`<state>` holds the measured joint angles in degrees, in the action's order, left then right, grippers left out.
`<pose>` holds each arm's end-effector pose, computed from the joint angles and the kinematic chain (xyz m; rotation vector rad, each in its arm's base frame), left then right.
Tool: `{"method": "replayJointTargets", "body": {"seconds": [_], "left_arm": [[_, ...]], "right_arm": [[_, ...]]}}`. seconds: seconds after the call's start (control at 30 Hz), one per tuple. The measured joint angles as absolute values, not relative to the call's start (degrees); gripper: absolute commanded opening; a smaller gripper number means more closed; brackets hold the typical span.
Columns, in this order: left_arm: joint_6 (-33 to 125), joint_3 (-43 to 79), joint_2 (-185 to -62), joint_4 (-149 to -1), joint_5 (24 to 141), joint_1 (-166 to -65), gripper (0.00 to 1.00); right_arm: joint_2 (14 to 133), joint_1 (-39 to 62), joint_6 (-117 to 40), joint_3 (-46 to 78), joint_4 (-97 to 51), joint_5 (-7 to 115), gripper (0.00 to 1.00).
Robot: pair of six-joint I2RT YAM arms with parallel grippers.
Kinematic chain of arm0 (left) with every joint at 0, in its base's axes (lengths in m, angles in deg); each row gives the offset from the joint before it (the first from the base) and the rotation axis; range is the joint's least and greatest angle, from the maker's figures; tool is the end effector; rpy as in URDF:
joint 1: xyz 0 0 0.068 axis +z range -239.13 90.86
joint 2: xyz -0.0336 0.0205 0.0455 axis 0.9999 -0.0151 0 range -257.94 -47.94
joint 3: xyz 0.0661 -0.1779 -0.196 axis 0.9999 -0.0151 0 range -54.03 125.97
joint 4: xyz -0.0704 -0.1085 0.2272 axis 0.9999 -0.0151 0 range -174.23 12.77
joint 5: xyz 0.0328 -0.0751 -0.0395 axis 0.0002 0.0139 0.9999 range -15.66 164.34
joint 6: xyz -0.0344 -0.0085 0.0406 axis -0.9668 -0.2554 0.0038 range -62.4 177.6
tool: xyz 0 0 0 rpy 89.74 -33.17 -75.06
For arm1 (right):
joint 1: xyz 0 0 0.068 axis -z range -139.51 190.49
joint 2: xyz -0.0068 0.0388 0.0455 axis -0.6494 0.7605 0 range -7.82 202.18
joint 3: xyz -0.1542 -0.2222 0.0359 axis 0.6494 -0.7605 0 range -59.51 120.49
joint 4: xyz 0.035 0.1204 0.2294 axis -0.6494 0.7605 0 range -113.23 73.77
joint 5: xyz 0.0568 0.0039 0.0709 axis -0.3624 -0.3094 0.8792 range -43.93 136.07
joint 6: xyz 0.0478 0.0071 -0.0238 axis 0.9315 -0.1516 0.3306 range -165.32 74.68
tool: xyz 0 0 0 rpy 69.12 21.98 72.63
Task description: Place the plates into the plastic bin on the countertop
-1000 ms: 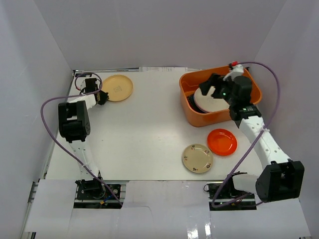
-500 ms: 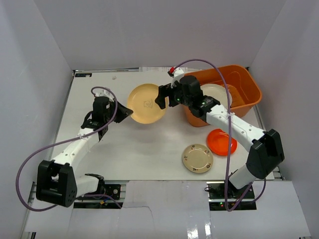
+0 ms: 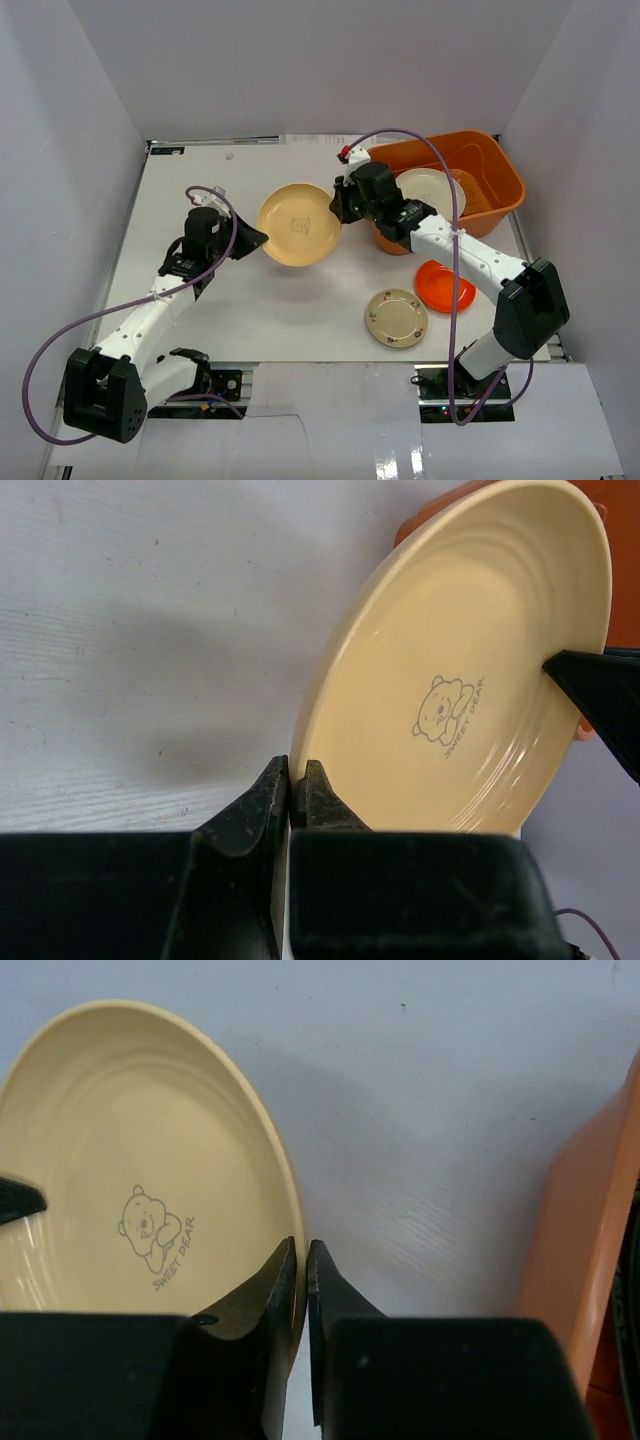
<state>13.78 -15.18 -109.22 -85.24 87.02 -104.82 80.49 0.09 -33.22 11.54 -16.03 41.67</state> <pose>0.2254 -0.0714 0.2520 -0.3992 2.1698 -0.8377 0.2787 0.2336 0.3167 -0.4483 1.9832 0.5085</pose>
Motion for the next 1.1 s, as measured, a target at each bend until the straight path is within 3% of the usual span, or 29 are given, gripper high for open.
{"method": "replayJointTargets", "body": {"seconds": [0.07,0.1,0.13,0.23,0.4,0.47,0.6,0.87,0.9,0.93,0.97,1.03,1.07,1.1], "left_arm": [[14.1,-15.2,-109.0,-85.7,87.1,-104.8,0.22],[14.2,-15.2,-108.9,-85.8,87.4,-104.8,0.38],[14.6,-15.2,-108.7,-85.7,87.9,-104.8,0.61],[14.8,-15.2,-107.6,-85.4,90.2,-104.8,0.75],[13.6,-16.9,-105.4,-83.5,93.5,-105.2,0.77],[12.5,-19.3,-105.2,-81.9,94.7,-106.2,0.76],[10.7,-22.0,-108.3,-80.3,94.5,-112.8,0.73],[10.9,-14.7,-126.2,-77.2,89.3,-130.9,0.70],[11.1,-13.2,-128.6,-77.2,88.6,-132.8,0.70],[11.3,-11.7,-130.8,-77.0,88.0,-134.2,0.70],[11.5,-10.3,-132.8,-76.7,87.6,-135.4,0.70],[12.1,-7.2,-137.0,-76.6,87.0,-137.6,0.70],[12.4,-5.8,-138.9,-76.4,86.7,-138.4,0.70],[12.6,-4.6,-140.8,-76.1,86.5,-139.2,0.70]], "right_arm": [[80.5,-0.1,-32.5,11.5,-16.1,41.7,0.08],[80.3,-0.1,-32.2,11.5,-16.1,41.5,0.08],[80.1,-0.1,-32.1,11.5,-16.1,41.1,0.08],[78.6,2.0,-32.1,11.5,-15.2,40.1,0.08],[71.9,16.5,-28.7,10.7,-16.0,43.3,0.08],[67.4,29.2,-25.0,8.7,-19.1,45.1,0.08],[64.1,44.4,-20.5,4.6,-23.2,46.1,0.08],[71.7,50.7,-17.6,-1.6,-22.8,48.4,0.13],[72.6,50.7,-17.6,-1.6,-22.7,48.5,0.17],[73.5,50.7,-17.7,-1.6,-22.7,48.6,0.41],[74.1,50.7,-17.3,-1.6,-22.7,48.7,0.52],[74.9,50.7,-17.5,-1.4,-22.9,49.3,0.70],[75.2,50.6,-17.7,-0.8,-23.4,49.6,0.84],[75.1,50.5,-17.7,-0.5,-23.5,49.7,0.87]]}}
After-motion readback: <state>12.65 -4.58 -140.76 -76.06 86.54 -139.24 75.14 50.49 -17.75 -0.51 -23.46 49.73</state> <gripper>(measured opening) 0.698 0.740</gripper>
